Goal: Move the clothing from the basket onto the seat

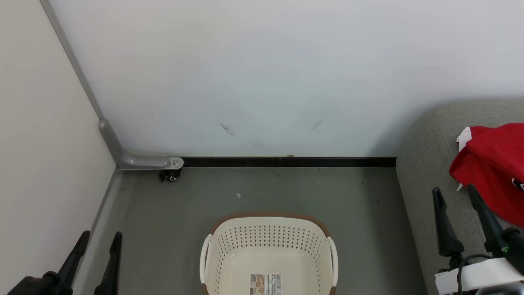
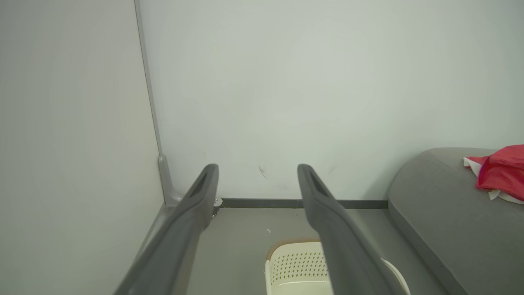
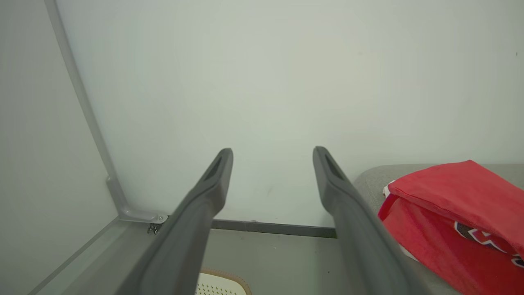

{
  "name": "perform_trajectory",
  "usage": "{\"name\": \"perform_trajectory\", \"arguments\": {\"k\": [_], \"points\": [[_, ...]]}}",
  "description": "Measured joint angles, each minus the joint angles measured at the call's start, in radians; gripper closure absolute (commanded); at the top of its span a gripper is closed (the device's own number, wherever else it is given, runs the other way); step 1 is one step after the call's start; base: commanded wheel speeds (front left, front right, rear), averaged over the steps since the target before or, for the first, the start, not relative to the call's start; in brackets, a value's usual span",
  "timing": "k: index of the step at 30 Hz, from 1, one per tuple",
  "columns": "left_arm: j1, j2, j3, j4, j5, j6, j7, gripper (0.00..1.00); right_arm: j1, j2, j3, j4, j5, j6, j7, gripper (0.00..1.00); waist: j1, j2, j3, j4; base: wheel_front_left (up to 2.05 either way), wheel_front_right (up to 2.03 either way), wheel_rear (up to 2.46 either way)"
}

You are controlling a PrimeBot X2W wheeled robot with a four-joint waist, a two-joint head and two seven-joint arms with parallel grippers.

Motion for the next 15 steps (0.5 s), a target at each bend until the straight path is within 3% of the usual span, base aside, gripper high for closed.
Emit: {"name": "perform_trajectory", "arguments": {"k": [15], "points": [[0.005,-0.037,0.039,0.013,0.046,-0.027,0.000,0.00,0.020,0.001,-0.005,-0.017,0.011,0.000,0.000,0.00,0.0000,0.0000,-0.019,0.004,0.00,0.00,0.00]]}}
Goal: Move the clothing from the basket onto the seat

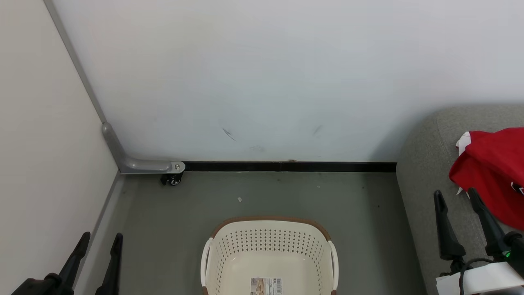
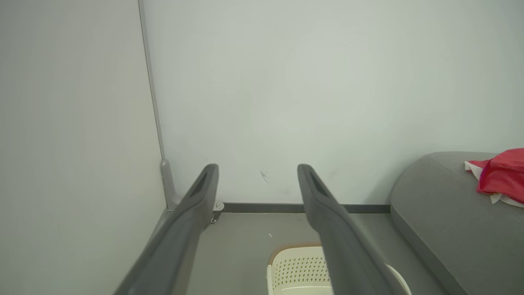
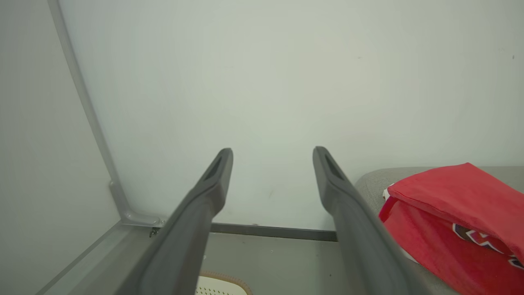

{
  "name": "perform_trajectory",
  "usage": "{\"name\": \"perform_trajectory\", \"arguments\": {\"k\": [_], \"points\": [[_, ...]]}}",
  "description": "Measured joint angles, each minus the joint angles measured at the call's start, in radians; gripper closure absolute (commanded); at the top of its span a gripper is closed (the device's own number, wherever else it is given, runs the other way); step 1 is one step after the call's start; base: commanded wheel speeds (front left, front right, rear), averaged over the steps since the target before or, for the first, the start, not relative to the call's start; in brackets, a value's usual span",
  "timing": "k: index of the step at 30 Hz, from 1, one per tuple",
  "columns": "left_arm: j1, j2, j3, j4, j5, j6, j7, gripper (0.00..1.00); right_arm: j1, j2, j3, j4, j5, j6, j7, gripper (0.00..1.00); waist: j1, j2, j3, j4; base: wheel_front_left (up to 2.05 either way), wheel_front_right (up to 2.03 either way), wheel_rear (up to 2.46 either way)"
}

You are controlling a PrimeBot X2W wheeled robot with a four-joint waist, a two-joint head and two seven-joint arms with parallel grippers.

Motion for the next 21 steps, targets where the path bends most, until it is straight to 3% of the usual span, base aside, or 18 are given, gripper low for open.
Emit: {"name": "perform_trajectory", "arguments": {"k": [3,4,12,21], "points": [[0.000,-0.010,0.006,0.003,0.007,-0.009,0.000,0.00,0.001,0.000,0.000,-0.001,0.000,0.000,0.000,0.00,0.0000,0.0000,-0.003,0.000,0.00,0.00,0.00],[0.000,-0.015,0.009,0.003,0.009,-0.009,0.000,1.00,0.002,0.000,0.000,-0.001,0.000,0.000,0.000,1.00,-0.0001,0.0000,-0.004,-0.001,0.00,0.00,0.00],[0.031,-0.087,-0.021,0.070,0.004,-0.008,0.005,1.00,0.048,0.031,0.006,0.084,0.000,-0.001,0.004,1.00,0.0000,0.0000,-0.005,-0.001,0.00,0.00,0.00],[0.032,-0.091,-0.018,0.082,-0.067,-0.009,0.024,1.00,0.047,0.031,0.002,0.111,0.072,-0.001,0.015,1.00,0.0000,0.0000,-0.004,-0.002,0.00,0.00,0.00]]}}
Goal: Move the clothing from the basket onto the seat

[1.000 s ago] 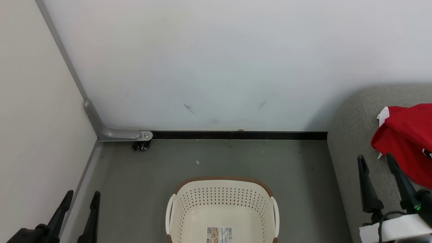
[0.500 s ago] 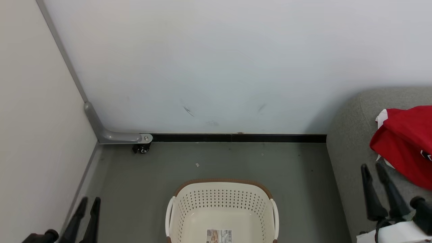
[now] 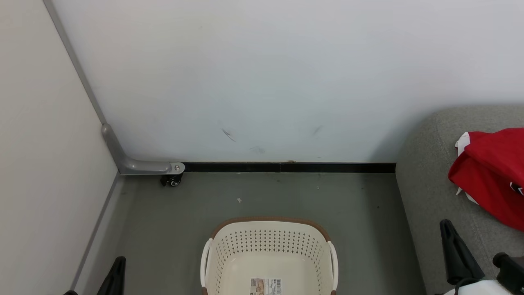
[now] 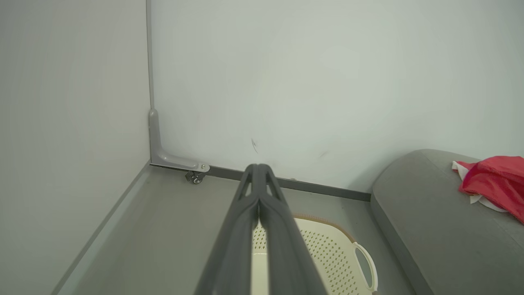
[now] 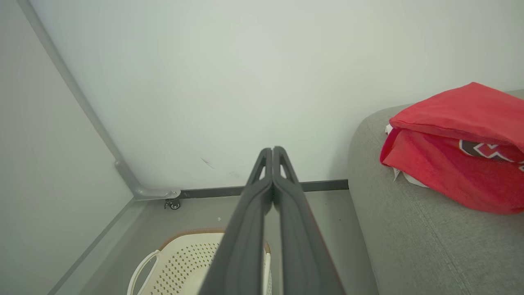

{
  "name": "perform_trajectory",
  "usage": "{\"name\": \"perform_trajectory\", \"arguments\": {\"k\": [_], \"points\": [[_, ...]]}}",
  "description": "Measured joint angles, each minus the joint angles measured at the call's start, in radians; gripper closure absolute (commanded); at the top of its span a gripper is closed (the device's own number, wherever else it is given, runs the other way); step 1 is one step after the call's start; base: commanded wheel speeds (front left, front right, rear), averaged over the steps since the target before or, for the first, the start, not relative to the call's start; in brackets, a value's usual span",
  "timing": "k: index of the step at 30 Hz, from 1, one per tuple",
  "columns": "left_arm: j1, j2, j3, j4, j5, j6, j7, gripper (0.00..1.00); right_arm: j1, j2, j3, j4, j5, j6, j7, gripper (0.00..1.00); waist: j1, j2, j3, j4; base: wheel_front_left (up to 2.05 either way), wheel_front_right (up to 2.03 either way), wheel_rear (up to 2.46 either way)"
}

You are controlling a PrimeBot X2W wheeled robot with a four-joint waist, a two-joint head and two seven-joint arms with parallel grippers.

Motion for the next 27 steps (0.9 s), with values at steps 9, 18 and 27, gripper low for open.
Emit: {"name": "perform_trajectory", "arguments": {"k": [9,18,27], "points": [[-0.004,-0.012,0.011,0.013,-0.086,0.000,0.027,1.00,-0.028,0.000,-0.015,0.041,0.125,0.000,0.043,1.00,0.0001,0.0000,0.002,-0.004,0.00,0.00,0.00],[-0.017,-0.024,0.026,0.021,-0.154,-0.009,0.044,1.00,-0.039,-0.001,-0.009,0.052,0.256,0.000,0.068,1.00,0.0022,0.0000,0.003,-0.012,0.00,0.00,0.00],[-0.032,-0.032,0.040,0.032,-0.240,-0.011,0.071,1.00,-0.051,-0.002,-0.007,0.075,0.361,0.000,0.098,1.00,0.0082,0.0000,0.004,-0.024,0.00,0.00,0.00]]}}
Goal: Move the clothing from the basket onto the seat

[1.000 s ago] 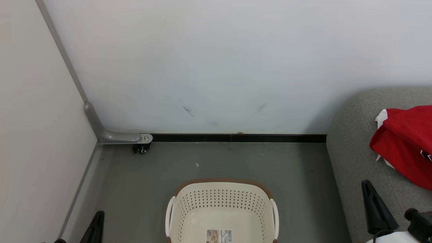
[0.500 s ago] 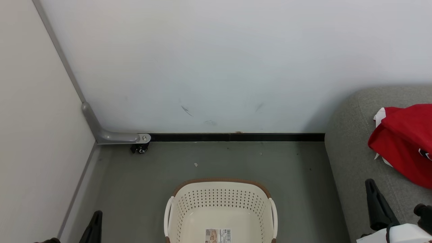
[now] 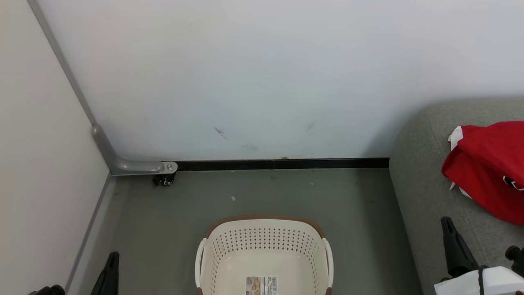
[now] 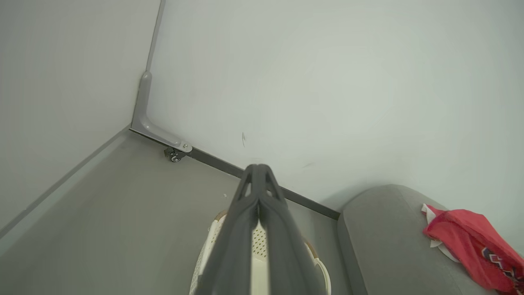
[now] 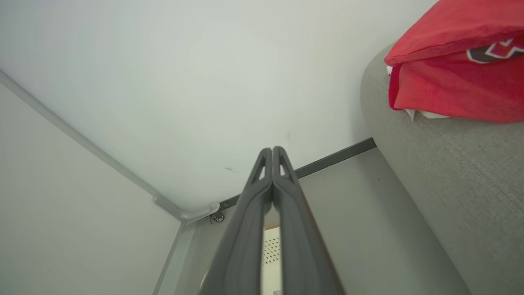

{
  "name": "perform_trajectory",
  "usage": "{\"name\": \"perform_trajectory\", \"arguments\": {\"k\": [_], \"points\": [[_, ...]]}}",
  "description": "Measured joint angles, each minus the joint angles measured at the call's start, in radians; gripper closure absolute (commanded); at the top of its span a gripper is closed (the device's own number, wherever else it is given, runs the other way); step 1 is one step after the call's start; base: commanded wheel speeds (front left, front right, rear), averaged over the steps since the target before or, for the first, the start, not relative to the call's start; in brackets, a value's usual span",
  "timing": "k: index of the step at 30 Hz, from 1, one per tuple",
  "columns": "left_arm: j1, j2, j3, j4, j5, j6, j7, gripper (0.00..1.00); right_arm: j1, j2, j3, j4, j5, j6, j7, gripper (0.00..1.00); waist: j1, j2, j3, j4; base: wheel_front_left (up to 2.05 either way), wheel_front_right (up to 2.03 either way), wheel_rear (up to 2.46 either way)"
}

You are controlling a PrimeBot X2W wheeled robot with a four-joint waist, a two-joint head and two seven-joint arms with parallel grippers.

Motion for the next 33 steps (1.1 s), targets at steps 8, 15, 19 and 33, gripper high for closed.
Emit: {"name": "perform_trajectory", "arguments": {"k": [8,15,19,33], "points": [[-0.007,-0.010,0.015,0.009,-0.082,-0.006,0.029,1.00,-0.009,-0.001,0.001,0.011,0.110,0.000,0.025,1.00,0.0064,0.0000,-0.002,-0.011,0.00,0.00,0.00],[-0.021,-0.022,0.024,0.017,-0.146,-0.010,0.049,1.00,-0.027,-0.003,0.001,0.026,0.197,0.000,0.046,1.00,0.0089,0.0000,-0.004,-0.017,0.00,0.00,0.00],[-0.029,-0.024,0.029,0.020,-0.178,-0.014,0.061,1.00,-0.027,-0.004,0.001,0.035,0.244,0.000,0.058,1.00,0.0092,0.0000,-0.004,-0.020,0.00,0.00,0.00],[-0.049,-0.038,0.049,0.046,-0.303,-0.019,0.097,1.00,-0.050,-0.006,0.002,0.069,0.417,0.000,0.098,1.00,0.0023,0.0000,0.002,-0.032,0.00,0.00,0.00]]}}
